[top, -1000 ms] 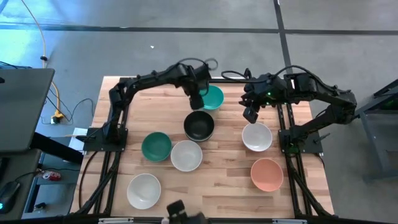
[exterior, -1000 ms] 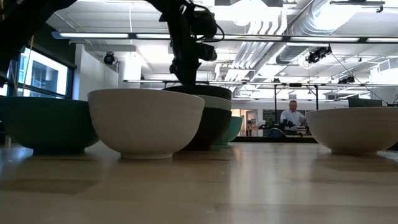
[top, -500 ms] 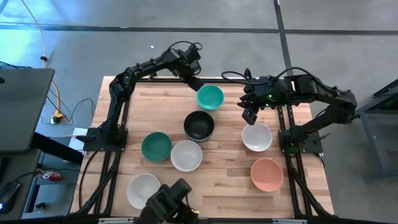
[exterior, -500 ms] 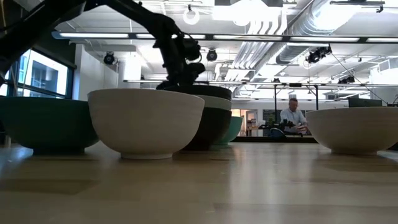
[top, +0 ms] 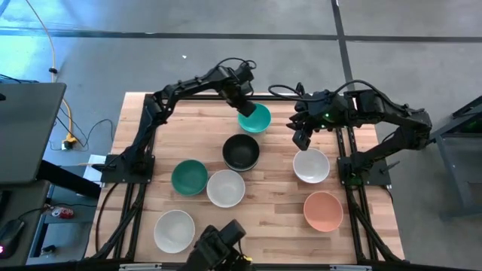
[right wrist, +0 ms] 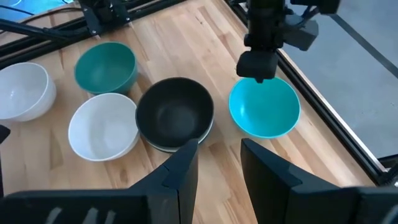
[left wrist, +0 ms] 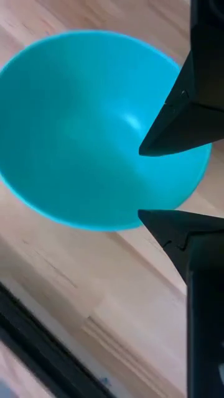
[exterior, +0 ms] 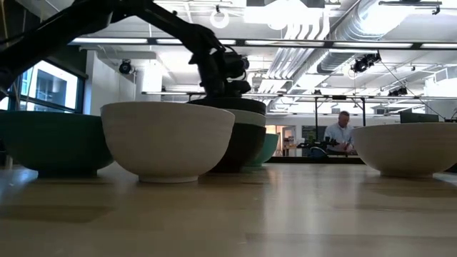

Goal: Nest bowls inside each other
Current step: Stack the light blue bowl on top of the black bowl

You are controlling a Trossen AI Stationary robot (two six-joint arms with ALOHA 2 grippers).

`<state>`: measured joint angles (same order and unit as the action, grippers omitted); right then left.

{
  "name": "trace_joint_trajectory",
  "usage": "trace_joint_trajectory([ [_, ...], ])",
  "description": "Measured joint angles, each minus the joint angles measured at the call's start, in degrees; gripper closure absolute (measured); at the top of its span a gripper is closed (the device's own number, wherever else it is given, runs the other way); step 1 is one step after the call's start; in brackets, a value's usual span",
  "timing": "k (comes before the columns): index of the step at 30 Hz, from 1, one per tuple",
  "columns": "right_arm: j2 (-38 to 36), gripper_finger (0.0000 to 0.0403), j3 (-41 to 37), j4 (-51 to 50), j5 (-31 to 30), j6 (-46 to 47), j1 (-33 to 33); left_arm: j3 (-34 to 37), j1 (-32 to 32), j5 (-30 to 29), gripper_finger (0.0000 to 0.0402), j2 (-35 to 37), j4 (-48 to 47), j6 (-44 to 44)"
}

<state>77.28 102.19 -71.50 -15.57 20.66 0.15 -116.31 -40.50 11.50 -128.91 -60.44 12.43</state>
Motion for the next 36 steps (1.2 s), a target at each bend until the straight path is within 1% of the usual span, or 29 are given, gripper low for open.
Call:
trace_joint_trajectory([
  [3,0.00,0.0288,0.00,-0.30,0.17,0.05,0.65,-1.37,0.00,-0.94,0.0265,-0.90,-2.02,-0.04],
  [6,0.00,0.0288,0.00,-0.34,0.37,0.06,1.53,-2.42,-0.10,-3.71,0.0266,-1.83,-4.43,-1.13],
  [7,0.00,0.0288,0.00,-0.34,0.37,0.02,1.76,-2.54,-0.10,-3.83,0.0266,-1.94,-4.81,-1.49],
  [15,0.00,0.0288,0.00,-0.38,0.34,-0.08,2.55,-2.67,-0.10,-3.79,0.0269,-2.02,-4.71,-1.66],
  [24,0.00,0.0288,0.00,-0.40,0.32,0.05,2.55,-2.67,-0.10,-3.59,0.0301,-2.02,-4.68,-2.12],
  [28,0.00,0.0288,0.00,-0.40,0.32,0.31,2.55,-2.67,-0.10,-3.21,0.0300,-2.02,-4.69,-2.36],
  [36,0.00,0.0288,0.00,-0.38,0.32,0.31,2.55,-2.67,0.21,-2.76,0.0287,-2.04,-5.02,-2.41],
])
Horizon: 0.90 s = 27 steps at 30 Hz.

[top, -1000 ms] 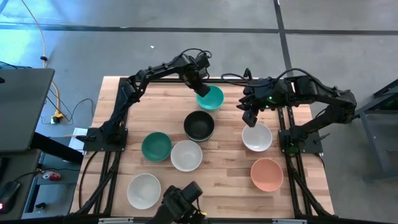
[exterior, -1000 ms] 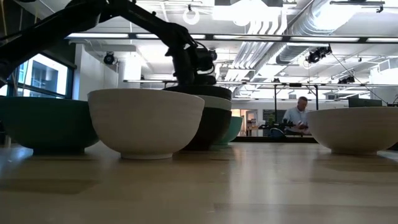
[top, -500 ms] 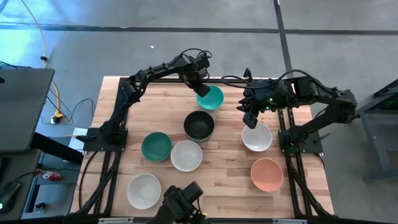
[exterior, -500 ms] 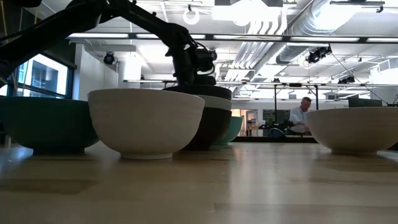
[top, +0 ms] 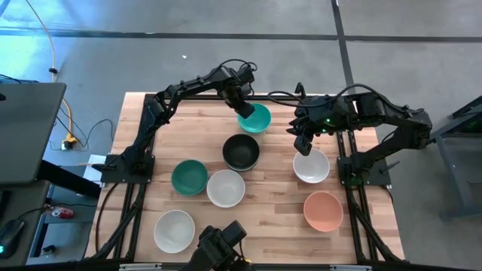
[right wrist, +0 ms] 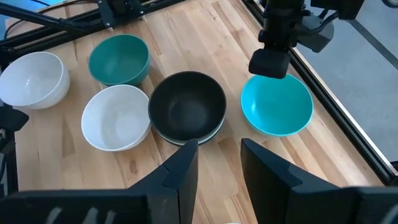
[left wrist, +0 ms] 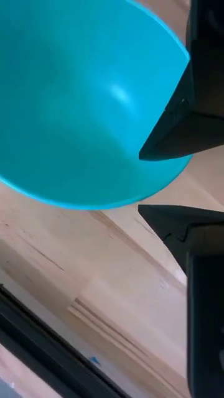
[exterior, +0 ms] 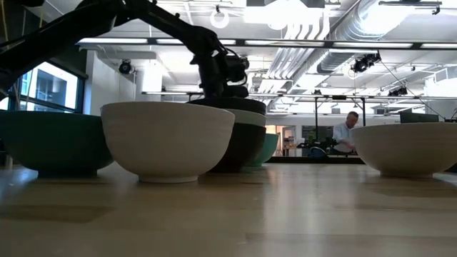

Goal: Nest bowls inside each other
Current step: Stack the light blue bowl on top of the black bowl

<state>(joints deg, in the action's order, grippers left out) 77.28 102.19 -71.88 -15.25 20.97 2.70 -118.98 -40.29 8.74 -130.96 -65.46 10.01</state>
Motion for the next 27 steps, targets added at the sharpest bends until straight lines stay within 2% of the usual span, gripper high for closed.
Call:
trace_joint_trajectory([
  [14,0.00,0.0288,0.02,0.00,-0.02,-0.31,0.00,0.02,0.68,1.38,0.0288,-1.97,-0.11,0.77],
  [18,0.00,0.0288,0.02,-0.02,-0.02,-0.42,0.00,0.02,-0.05,2.20,0.0317,-1.97,-0.31,0.77],
  [23,0.00,0.0288,0.02,-0.09,-0.02,-0.50,0.00,0.02,-0.33,2.61,0.0388,-1.97,-0.36,-0.21],
  [27,0.00,0.0288,0.02,-0.11,-0.02,-0.66,0.00,0.02,-0.29,2.73,0.0393,-1.97,-0.51,-0.61],
])
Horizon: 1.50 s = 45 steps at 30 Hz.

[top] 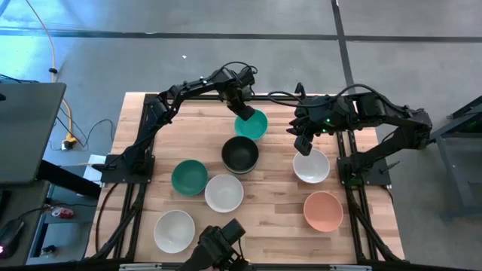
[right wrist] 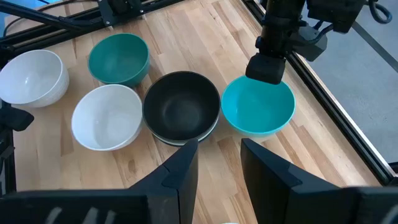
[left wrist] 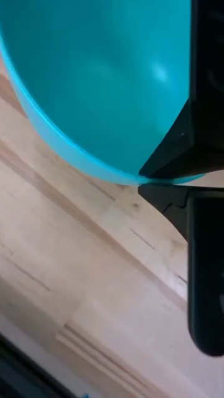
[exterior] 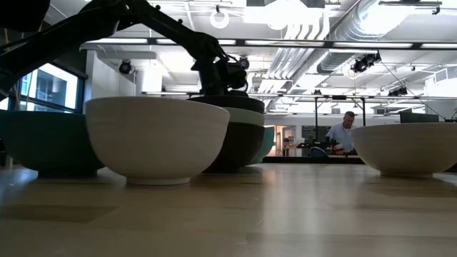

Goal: Nest bowls inside each other
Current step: Stack the light blue bowl on top of the black bowl

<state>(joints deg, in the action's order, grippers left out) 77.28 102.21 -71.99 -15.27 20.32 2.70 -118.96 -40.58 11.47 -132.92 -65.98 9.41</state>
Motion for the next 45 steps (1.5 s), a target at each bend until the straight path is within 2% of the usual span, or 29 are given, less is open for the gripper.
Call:
trace_joint_trajectory([
  [7,0.00,0.0288,0.00,-0.02,-0.02,-0.28,0.00,-1.35,-0.78,-1.60,0.0399,0.00,-0.04,-0.17],
  [15,0.00,0.0288,0.01,-0.02,-0.01,-0.43,0.00,-7.98,-1.54,-3.57,0.0400,0.00,-0.67,-0.64],
  [23,0.01,0.0288,0.02,-0.02,-0.02,-1.27,-0.02,-15.98,-2.20,-3.62,0.0401,0.00,-10.53,-4.89],
  [35,0.01,0.0288,0.02,0.10,-0.88,-2.37,-0.02,-15.61,-2.34,-3.56,0.0401,4.20,-22.06,-10.34],
  [42,0.00,0.0288,0.02,0.22,-0.87,-2.60,-0.02,-15.56,-1.05,-2.81,0.0401,6.66,-24.02,-11.59],
  [45,0.02,0.0288,0.02,0.22,-0.87,-2.60,-0.02,-15.56,-0.28,-0.47,0.0401,7.96,-24.03,-11.60],
])
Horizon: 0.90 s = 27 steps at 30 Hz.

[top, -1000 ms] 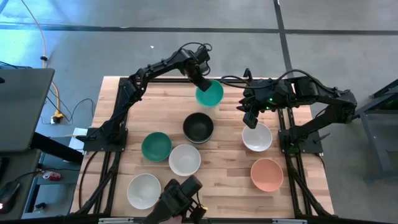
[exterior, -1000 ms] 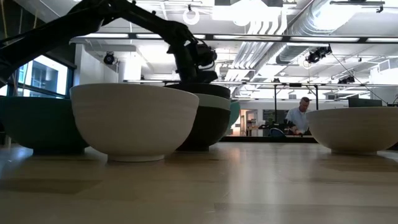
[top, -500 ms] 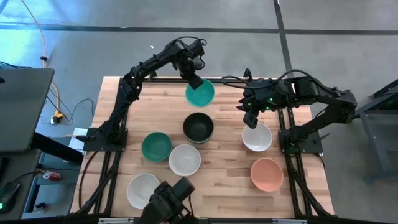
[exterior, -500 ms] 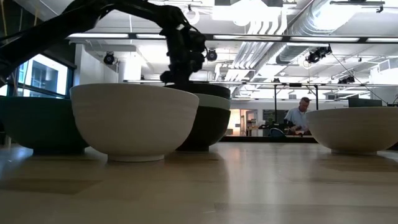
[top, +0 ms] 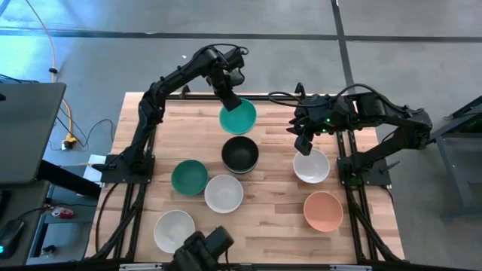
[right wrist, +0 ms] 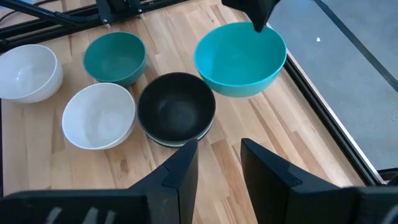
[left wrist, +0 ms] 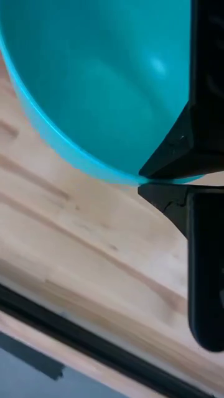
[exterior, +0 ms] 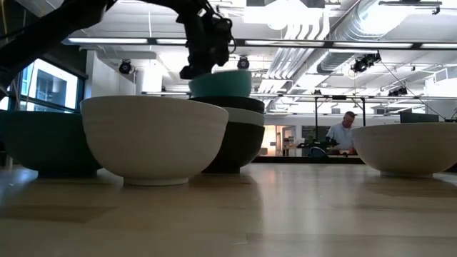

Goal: Nest bowls inside each other
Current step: Stack the light blue bowl on top of the black bowl

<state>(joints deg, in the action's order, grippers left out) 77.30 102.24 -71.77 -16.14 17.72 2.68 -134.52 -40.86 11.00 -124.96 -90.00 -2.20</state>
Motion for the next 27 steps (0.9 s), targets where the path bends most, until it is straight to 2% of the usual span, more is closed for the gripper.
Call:
trace_joint_trajectory([
  [15,-0.02,0.0288,0.00,0.02,0.00,0.21,0.00,0.00,7.93,2.47,0.0401,3.44,-0.01,0.42],
  [21,0.00,0.0288,0.00,0.02,0.02,0.37,0.00,0.16,10.76,2.45,0.0401,3.45,0.03,0.53],
  [27,0.00,0.0288,0.00,0.02,0.31,0.44,0.00,3.22,13.31,0.78,0.0401,3.47,-0.01,0.68],
])
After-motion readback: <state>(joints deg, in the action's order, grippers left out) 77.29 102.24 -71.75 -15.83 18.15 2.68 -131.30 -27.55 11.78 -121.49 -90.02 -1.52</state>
